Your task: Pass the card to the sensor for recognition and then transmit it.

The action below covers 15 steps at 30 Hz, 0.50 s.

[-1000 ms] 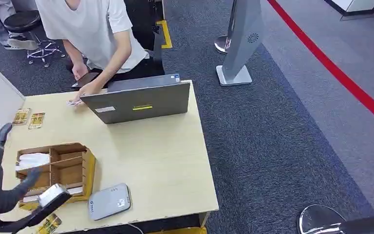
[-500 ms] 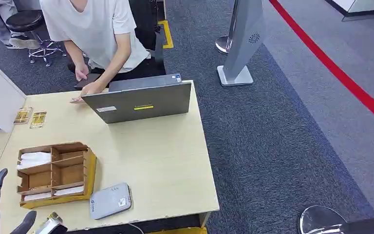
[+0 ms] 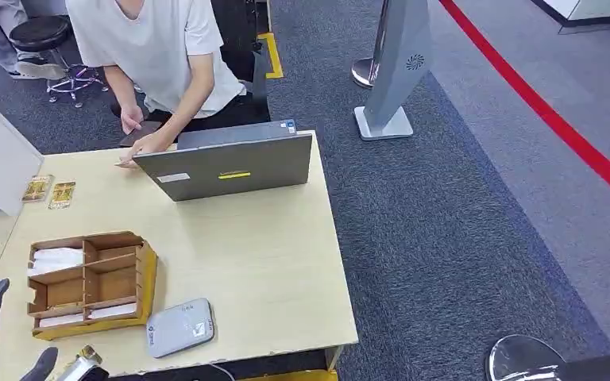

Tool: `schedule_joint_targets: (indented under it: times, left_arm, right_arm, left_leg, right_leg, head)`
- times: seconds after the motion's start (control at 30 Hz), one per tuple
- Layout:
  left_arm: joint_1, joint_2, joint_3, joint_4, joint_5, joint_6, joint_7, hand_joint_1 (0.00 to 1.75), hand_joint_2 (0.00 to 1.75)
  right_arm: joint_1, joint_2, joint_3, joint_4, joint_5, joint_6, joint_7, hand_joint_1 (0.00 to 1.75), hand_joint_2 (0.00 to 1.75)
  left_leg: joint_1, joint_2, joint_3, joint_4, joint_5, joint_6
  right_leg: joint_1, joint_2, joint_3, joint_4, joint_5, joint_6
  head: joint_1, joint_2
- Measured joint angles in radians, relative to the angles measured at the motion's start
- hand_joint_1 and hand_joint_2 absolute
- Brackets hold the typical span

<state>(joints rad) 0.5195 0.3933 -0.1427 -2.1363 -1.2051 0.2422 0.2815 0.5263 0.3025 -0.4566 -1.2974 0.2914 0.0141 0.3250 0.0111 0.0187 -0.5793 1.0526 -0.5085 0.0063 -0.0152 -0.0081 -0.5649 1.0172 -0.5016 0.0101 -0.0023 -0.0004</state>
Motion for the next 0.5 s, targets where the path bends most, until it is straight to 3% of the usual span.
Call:
schedule_joint_targets:
  times: [0.5]
  left_arm:
    - [0.039,-0.015,0.011,0.008,-0.019,0.024,0.003,0.00,1.75]
  right_arm:
    - [0.019,0.000,0.018,-0.013,-0.010,-0.010,0.028,0.00,1.75]
  left_leg:
    - [0.000,0.000,0.000,0.000,0.000,0.000]
  right_leg:
    - [0.000,0.000,0.000,0.000,0.000,0.000]
  head:
    - [0.000,0.000]
